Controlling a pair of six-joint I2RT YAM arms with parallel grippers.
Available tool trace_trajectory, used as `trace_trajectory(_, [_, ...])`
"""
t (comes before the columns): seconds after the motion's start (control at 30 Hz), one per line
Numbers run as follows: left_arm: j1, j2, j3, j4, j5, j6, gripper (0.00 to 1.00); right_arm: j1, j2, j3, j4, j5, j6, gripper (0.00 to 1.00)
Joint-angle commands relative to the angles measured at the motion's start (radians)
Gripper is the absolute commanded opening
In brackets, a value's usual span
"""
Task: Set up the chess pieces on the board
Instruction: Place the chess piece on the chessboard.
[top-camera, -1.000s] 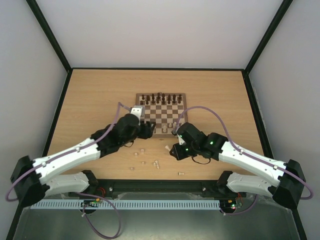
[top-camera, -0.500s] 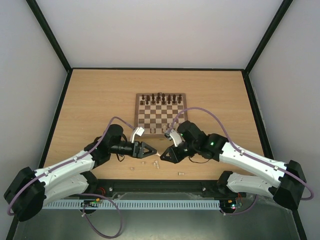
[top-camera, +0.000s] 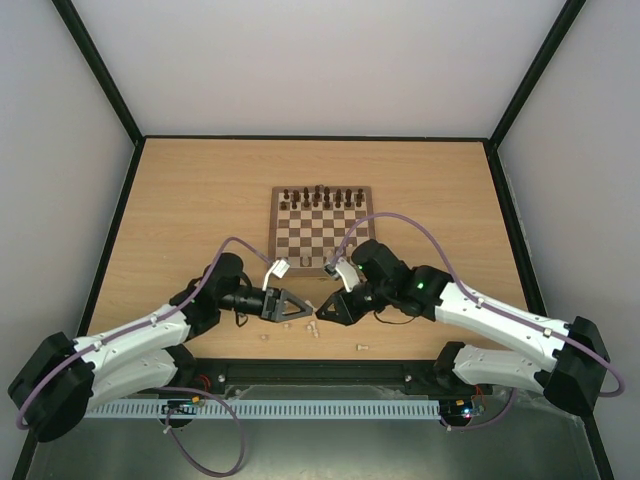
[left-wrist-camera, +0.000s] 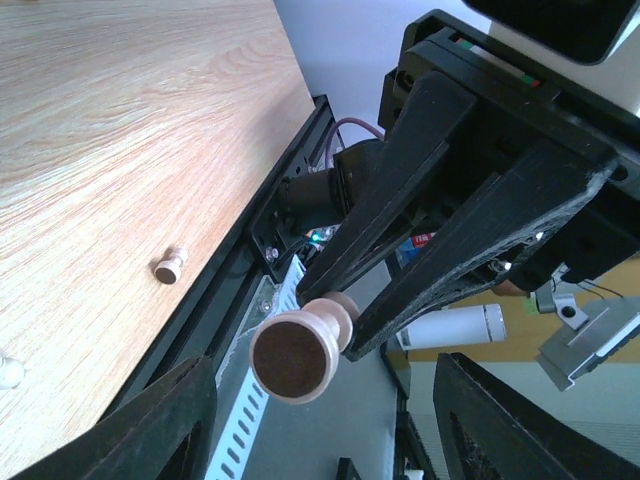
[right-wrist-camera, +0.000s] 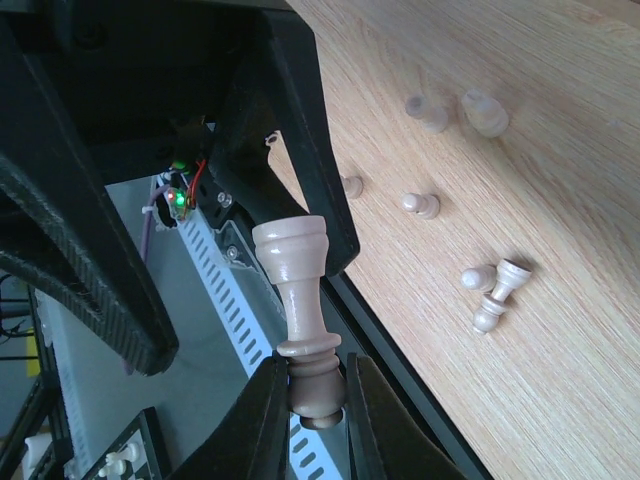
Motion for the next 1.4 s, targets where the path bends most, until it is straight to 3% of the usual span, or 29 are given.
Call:
trace_trajectory(0.0, [0.004, 0.015, -0.012, 0.047, 0.027, -0.009, 0.61, 0.008, 0.015, 0.022, 0.006, -0.036, -0.024, 0.09])
trace_trajectory(0.2, [0.004, 0.054, -0.010, 0.072, 0.028, -0.010, 0.54, 0.019, 0.024, 0.003, 0.003, -0.035, -0.034, 0.09])
trace_trajectory(0.5, [0.005, 0.081, -0.013, 0.090, 0.039, -0.012, 0.22, 0.021, 0.037, -0.011, 0.000, -0.017, -0.043, 0.09])
trace_trajectory(0.67, [0.004, 0.077, -0.012, 0.089, 0.040, -0.014, 0.13, 0.020, 0.039, -0.016, 0.006, -0.017, -0.043, 0.11])
trace_trajectory(1.03, [0.008, 0.036, 0.004, 0.115, -0.035, -0.066, 0.09, 0.006, -0.036, -0.009, 0.035, 0.109, 0.030, 0.58])
trace_trajectory(1.2, [0.029, 0.011, 0.046, 0.145, -0.094, -0.118, 0.06, -0.038, -0.170, -0.049, 0.156, 0.162, 0.109, 0.66])
trace_trajectory(1.37, [0.053, 0.020, 0.068, 0.282, -0.150, -0.267, 0.06, -0.060, -0.270, -0.079, 0.318, 0.217, 0.163, 0.66])
